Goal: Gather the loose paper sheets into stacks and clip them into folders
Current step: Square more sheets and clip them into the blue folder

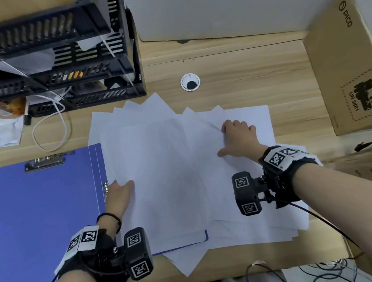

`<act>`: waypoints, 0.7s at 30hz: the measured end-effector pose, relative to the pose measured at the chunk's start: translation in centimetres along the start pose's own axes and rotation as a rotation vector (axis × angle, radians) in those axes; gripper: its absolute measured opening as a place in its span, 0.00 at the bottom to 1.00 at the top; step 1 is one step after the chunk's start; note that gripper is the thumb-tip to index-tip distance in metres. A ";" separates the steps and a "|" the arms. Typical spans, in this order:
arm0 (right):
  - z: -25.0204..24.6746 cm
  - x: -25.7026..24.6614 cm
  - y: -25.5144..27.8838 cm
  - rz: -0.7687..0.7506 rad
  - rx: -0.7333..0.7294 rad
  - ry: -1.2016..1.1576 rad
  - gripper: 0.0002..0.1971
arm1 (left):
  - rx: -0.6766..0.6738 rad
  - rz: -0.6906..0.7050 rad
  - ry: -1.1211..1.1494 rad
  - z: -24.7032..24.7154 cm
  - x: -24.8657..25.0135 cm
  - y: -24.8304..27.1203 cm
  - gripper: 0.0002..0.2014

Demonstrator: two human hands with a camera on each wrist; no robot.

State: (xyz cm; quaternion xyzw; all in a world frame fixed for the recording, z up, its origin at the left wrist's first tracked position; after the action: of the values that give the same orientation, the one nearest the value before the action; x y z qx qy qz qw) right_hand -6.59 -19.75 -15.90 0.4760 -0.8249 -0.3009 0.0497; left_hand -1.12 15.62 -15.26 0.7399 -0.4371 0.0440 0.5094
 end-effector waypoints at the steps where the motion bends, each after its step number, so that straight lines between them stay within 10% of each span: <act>1: 0.1 -0.1 0.0 0.002 -0.008 -0.011 0.37 | -0.001 -0.002 0.001 0.0 -0.1 -0.1 0.10; 13: 1.9 0.4 2.4 -0.024 -0.180 -0.238 0.18 | -0.009 0.028 -0.010 0.1 0.4 0.1 0.13; 21: -7.3 8.5 6.8 0.235 0.343 -0.510 0.12 | -0.057 0.128 -0.171 0.5 2.6 0.7 0.03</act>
State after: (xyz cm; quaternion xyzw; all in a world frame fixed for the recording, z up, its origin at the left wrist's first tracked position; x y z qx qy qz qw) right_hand -13.65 -27.45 -7.96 0.2884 -0.8987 -0.2592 -0.2050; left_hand -0.18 13.58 -13.69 0.6968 -0.5263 0.0006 0.4873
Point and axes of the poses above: each hand's wrist, its own y-axis away from the middle knuckle, its own z-axis out of the palm, x = y × z, the point moved 10 cm from there along -y, towards the middle knuckle
